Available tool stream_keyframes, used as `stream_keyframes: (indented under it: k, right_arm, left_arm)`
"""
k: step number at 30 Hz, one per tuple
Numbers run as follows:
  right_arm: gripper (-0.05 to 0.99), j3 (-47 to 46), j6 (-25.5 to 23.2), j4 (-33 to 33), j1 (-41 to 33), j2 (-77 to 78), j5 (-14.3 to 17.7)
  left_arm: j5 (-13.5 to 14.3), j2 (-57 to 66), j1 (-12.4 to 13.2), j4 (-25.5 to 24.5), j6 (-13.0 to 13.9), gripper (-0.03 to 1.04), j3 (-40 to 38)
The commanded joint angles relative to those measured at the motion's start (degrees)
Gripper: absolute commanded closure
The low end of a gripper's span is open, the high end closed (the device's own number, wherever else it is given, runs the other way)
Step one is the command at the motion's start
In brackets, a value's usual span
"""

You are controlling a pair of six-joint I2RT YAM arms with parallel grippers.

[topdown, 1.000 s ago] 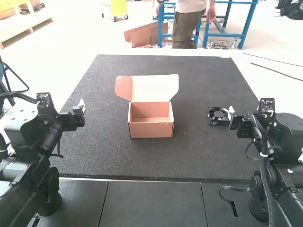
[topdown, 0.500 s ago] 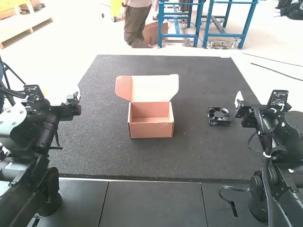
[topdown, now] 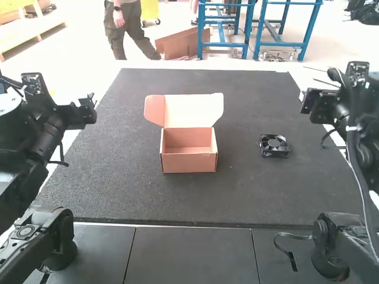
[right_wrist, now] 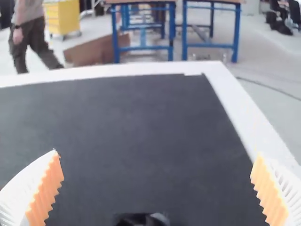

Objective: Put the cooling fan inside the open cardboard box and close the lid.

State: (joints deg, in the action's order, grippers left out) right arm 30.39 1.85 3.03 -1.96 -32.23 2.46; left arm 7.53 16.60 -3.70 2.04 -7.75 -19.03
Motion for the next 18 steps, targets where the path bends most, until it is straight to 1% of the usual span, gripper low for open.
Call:
stream_keyframes:
  k: [1,3,4,6,7,8,10,11,12,15,18]
  right_arm:
    - [0.02,9.33,-6.59,5.32,0.55,-5.30,0.44]
    - [0.02,13.99,-7.21,12.35,0.20,-9.34,0.00]
    - [0.02,16.10,-7.21,14.46,0.37,-11.37,0.09]
    - [0.02,19.97,-7.12,20.79,0.37,-14.79,-0.26]
    - [0.02,21.55,-5.10,23.78,0.11,-16.20,-0.17]
    - [0.02,22.78,-1.85,25.45,0.11,-17.43,-0.17]
    - [0.02,25.07,-0.70,28.44,0.02,-18.75,-1.23]
    - [0.02,25.68,-1.14,29.14,0.02,-19.19,-0.17]
    - [0.02,26.30,-1.76,29.67,0.11,-19.63,0.35]
    - [0.03,26.74,-1.93,31.69,0.46,-21.56,0.35]
    - [0.03,28.14,-5.19,35.64,0.46,-25.34,0.18]
  left_arm:
    - [0.56,3.61,0.10,-2.75,0.72,0.04,-7.78]
    - [1.44,6.87,0.19,-6.79,0.72,0.04,-12.44]
    - [1.70,8.54,0.28,-9.07,0.72,0.04,-14.72]
    - [2.40,12.40,0.28,-14.26,0.72,0.04,-19.47]
    - [2.40,14.43,0.28,-17.07,0.80,0.04,-21.75]
    - [2.31,16.36,0.10,-19.80,0.80,0.04,-23.95]
    - [1.44,19.35,-0.25,-24.90,0.72,0.04,-27.64]
    - [0.64,20.31,-0.34,-26.83,0.72,0.04,-29.14]
    - [0.56,21.10,-0.34,-27.71,0.72,0.04,-30.02]
    - [0.56,23.74,-0.25,-30.17,0.72,0.04,-31.07]
    - [0.64,26.82,-0.25,-35.53,0.63,0.04,-31.60]
